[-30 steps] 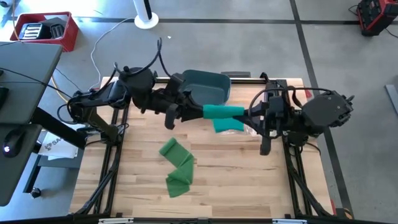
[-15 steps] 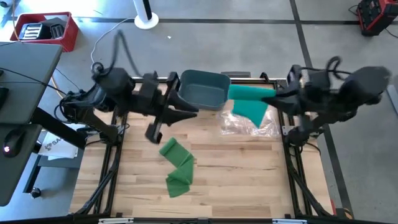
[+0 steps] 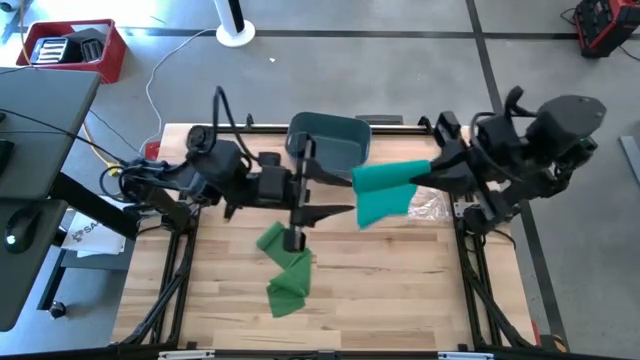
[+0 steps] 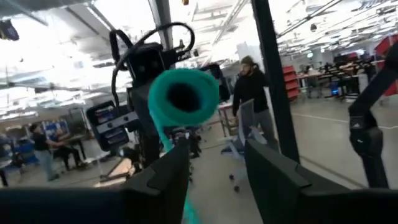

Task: Roll bandage
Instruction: Roll the blue bandage

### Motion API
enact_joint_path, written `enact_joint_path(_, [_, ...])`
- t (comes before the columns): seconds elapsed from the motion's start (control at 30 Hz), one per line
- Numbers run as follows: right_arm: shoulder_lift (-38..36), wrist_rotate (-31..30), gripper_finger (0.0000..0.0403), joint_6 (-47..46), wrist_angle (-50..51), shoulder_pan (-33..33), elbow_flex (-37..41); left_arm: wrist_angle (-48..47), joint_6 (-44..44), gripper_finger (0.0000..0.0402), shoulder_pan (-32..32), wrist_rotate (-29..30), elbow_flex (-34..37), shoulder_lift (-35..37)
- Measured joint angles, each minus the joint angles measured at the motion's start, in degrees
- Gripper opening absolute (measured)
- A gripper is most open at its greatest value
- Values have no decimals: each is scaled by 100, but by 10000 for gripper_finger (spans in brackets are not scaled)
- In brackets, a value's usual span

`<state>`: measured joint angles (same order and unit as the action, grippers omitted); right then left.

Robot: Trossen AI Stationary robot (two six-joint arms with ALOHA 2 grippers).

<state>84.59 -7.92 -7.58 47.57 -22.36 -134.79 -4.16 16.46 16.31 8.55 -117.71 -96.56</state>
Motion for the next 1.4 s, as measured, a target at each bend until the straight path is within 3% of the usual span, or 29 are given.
enact_joint_path(0.17, [5, 13, 2, -51, -15, 104, -3, 19, 478, 169, 207, 407, 0, -30])
enact_joint_path(0.5, [14, 121, 2, -156, 31, 213, -3, 258, 2617, 170, 632, 1837, 0, -30])
enact_joint_path(0.63, [20, 152, 2, -244, 44, 213, -3, 281, 3031, 170, 622, 1927, 0, -54])
enact_joint_path(0.87, [85, 158, 2, -412, 108, 215, -3, 377, 3524, 170, 632, 2032, -2, -175])
enact_joint_path(1.4, [88, 144, 2, -1051, 582, 250, -3, 138, 3486, 170, 875, 2608, -2, -207])
